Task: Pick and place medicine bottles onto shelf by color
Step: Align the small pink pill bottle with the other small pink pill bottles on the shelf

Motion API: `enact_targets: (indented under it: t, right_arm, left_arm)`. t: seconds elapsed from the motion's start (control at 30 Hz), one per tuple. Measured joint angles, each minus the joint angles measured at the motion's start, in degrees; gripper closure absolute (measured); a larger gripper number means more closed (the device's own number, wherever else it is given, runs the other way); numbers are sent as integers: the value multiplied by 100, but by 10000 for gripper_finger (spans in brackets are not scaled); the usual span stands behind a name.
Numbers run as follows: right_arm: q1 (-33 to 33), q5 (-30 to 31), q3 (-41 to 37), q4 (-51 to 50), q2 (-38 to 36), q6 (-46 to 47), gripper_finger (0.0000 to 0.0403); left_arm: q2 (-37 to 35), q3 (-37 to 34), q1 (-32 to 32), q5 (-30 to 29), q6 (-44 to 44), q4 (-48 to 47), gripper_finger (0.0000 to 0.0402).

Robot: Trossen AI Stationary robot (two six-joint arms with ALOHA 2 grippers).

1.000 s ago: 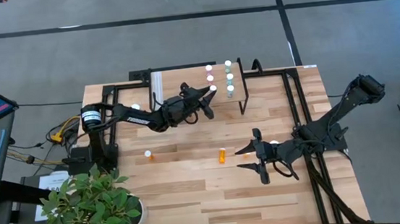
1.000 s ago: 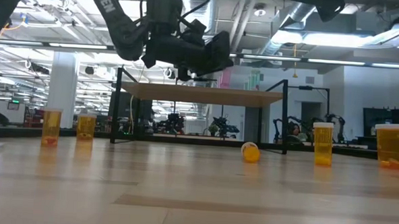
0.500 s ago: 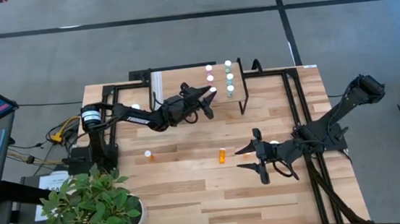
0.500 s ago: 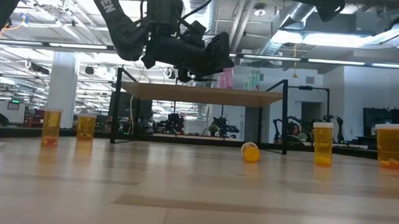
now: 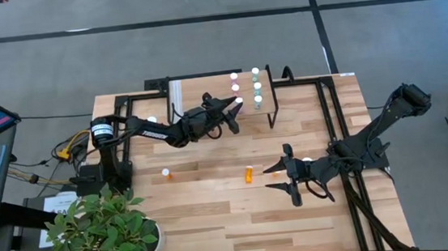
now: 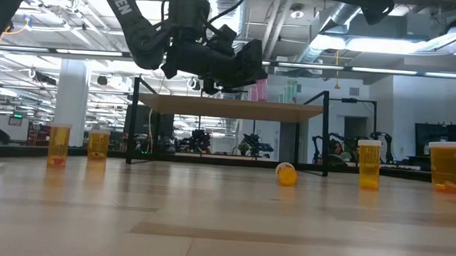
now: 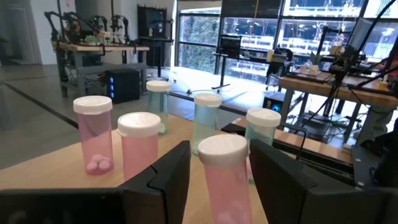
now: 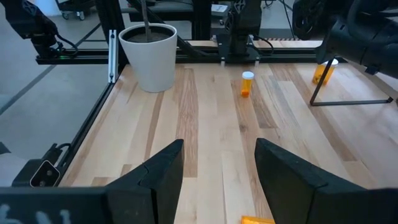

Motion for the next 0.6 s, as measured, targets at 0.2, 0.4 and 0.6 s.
enact_targets:
  t: [0.2,0.4,0.6]
  right_arm:
    - [0,0,0,0,1,0,186]
    - [0,0,0,0,1,0,186]
    - [0,0,0,0,1,0,186]
  left_arm:
    - [0,0,0,22,63,-25,248]
    - [-2,0,-9,173,108,-84,248]
    - [-2,0,-9,210,109,-84,248]
